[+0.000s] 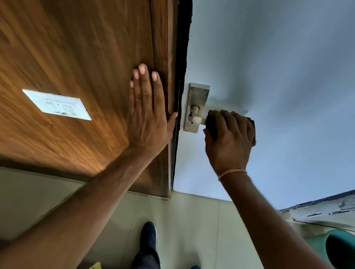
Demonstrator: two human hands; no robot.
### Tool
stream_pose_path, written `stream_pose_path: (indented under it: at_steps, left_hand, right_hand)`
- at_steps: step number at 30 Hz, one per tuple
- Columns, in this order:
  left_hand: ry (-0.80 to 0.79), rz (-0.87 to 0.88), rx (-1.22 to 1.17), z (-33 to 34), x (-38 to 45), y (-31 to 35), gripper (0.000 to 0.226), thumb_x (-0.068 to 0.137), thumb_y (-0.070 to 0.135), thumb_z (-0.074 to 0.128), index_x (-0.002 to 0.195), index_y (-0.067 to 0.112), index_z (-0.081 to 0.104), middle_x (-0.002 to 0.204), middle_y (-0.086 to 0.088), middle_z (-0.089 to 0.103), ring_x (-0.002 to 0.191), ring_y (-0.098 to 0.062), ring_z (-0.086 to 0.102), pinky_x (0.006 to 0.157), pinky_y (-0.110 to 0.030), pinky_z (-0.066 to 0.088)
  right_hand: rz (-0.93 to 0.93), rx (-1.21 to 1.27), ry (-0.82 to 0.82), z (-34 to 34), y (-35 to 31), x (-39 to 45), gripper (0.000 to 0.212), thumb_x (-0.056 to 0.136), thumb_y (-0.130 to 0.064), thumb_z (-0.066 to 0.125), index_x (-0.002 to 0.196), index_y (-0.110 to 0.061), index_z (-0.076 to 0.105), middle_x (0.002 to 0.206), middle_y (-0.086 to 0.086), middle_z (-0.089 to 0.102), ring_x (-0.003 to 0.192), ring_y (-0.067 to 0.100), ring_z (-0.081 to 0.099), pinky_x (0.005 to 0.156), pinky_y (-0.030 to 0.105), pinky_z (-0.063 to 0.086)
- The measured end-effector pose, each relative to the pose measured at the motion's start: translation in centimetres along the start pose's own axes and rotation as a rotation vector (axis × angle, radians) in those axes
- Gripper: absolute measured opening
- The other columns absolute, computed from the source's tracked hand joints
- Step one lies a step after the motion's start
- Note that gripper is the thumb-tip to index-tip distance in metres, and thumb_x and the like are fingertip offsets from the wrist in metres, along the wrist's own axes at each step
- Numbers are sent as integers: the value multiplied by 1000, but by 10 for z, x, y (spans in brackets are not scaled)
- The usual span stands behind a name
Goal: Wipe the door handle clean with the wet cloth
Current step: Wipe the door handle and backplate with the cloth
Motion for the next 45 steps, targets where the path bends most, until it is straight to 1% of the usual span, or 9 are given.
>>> stream_pose_path:
  at_steps: [4,7,13,21,26,29,35,41,45]
  left_hand:
    - [82,28,0,6,0,-2,96,104,50,64,163,-8,14,165,-38,29,157,-48,23,131,-54,23]
    - [138,69,9,13,0,-8,96,105,49,62,164,-6,8,164,-35,29,156,-48,25,132,-52,21]
    - [180,65,16,16,0,-10,86,103,45,65,160,-7,27,160,-36,41,153,-48,31,129,-56,30]
    - [183,57,29,16,-1,-12,89,100,45,69,160,-7,29,161,-35,40,154,-48,33,132,-54,25]
    - [190,38,40,18,-1,-9,86,101,43,68,160,-7,29,160,-36,42,153,-49,35,130,-55,28]
    - [194,36,35,17,-1,-9,86,101,41,68,160,-8,29,160,-36,41,153,-49,33,131,-55,27]
    - [206,26,33,17,0,-8,88,99,39,70,159,-10,29,159,-38,40,152,-53,36,131,-55,26]
    - [222,30,37,14,0,-8,87,100,45,69,158,-8,30,158,-38,43,152,-49,33,128,-56,32]
    - [211,52,48,15,-1,-12,89,101,49,68,159,-7,30,159,-36,43,153,-49,35,130,-53,29]
  right_hand:
    - [-158,23,-5,6,-1,4,37,99,-31,67,132,-15,71,129,7,74,122,34,65,108,48,46]
    - [-76,52,31,3,7,4,41,92,-33,75,129,-16,73,127,5,74,120,33,66,107,47,45]
    - [-91,-22,-41,6,-20,6,48,93,-39,67,135,-16,65,131,7,69,124,34,60,112,49,40]
    - [39,-64,64,0,-2,1,46,73,-8,71,117,-22,72,113,-1,73,112,30,63,103,48,43]
    - [-162,-22,44,10,-14,6,54,81,-2,55,130,-18,72,127,3,73,118,33,65,107,50,43]
    - [-213,-7,88,6,11,-1,65,75,5,56,134,-18,72,134,4,72,121,35,66,107,51,47]
    - [28,114,156,-17,27,-4,64,65,10,66,117,-24,79,123,-3,77,112,30,68,90,43,52]
    - [-176,53,85,1,-19,2,46,91,-2,57,129,-19,75,131,4,74,120,36,65,104,48,47]
    - [-205,45,146,4,6,-11,40,97,-1,59,128,-21,76,130,3,74,119,35,65,102,49,48]
Point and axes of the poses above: each hand's wrist, its own x-axis towards the middle knuckle, its own z-axis out of the palm, y = z × x, the point moved 2 cm from there along x, towards the middle knuckle
